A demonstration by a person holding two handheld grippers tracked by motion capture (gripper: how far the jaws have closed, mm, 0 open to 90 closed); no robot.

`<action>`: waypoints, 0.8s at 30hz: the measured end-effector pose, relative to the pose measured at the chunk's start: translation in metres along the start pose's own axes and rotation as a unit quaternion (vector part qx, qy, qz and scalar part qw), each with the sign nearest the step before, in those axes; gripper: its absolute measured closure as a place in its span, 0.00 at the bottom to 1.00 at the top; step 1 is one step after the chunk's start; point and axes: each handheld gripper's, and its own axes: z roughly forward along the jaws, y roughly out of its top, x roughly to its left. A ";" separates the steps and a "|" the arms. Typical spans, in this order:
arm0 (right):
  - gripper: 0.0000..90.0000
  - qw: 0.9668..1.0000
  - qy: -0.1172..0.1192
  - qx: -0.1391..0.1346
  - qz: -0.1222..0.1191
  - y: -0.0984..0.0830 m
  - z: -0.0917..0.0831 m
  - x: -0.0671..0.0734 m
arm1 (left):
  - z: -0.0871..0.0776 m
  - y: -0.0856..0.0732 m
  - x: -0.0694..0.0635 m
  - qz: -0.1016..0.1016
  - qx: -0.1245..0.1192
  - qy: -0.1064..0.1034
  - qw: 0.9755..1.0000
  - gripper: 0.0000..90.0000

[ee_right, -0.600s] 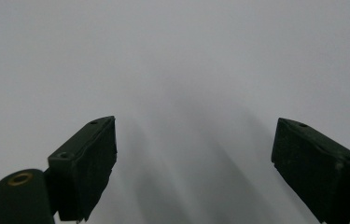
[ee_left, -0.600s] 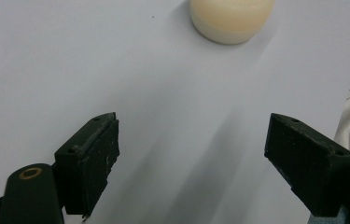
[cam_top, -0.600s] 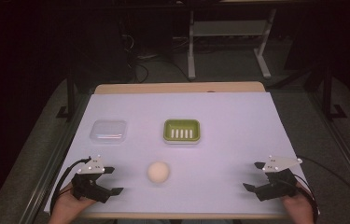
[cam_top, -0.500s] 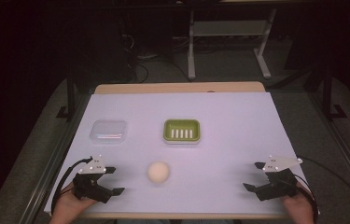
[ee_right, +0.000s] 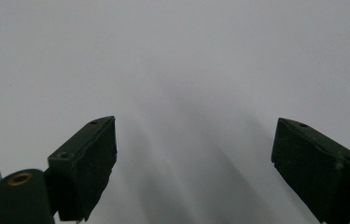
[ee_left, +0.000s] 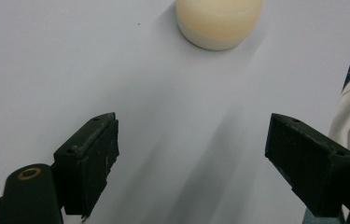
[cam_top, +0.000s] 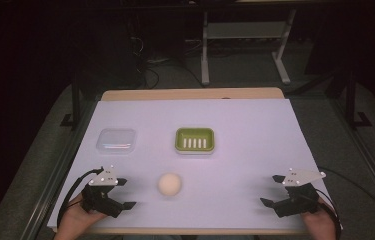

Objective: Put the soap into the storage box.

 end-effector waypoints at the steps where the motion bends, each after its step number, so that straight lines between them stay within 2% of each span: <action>1: 0.15 1.000 0.001 0.000 0.000 0.000 0.000 0.001 | 0.000 0.002 0.000 0.001 0.001 -0.002 1.000 0.19; 5: 0.15 1.000 0.004 0.000 0.000 0.001 0.001 0.003 | 0.005 0.012 -0.004 0.011 0.004 -0.005 1.000 0.19; 8: 0.15 1.000 0.006 0.001 -0.001 0.002 0.003 0.005 | 0.008 0.021 -0.006 0.026 0.013 -0.009 1.000 0.19; 12: 0.15 1.000 0.009 -0.003 -0.005 0.003 0.004 0.007 | 0.011 0.030 -0.007 0.038 0.012 -0.013 0.999 0.19; 15: 0.15 1.000 0.010 -0.006 -0.001 0.003 0.003 0.007 | 0.014 0.035 -0.008 0.037 0.012 -0.017 0.999 0.19; 19: 0.15 1.000 0.009 -0.007 0.001 0.002 0.003 0.007 | 0.016 0.038 -0.009 0.045 0.016 -0.018 0.999 0.19; 21: 0.15 1.000 0.012 -0.010 0.001 0.002 0.003 0.006 | 0.018 0.040 -0.009 0.041 0.016 -0.020 0.999 0.19; 24: 0.15 1.000 0.014 -0.009 -0.002 0.003 0.005 0.007 | 0.021 0.046 -0.008 0.049 0.018 -0.021 0.998 0.19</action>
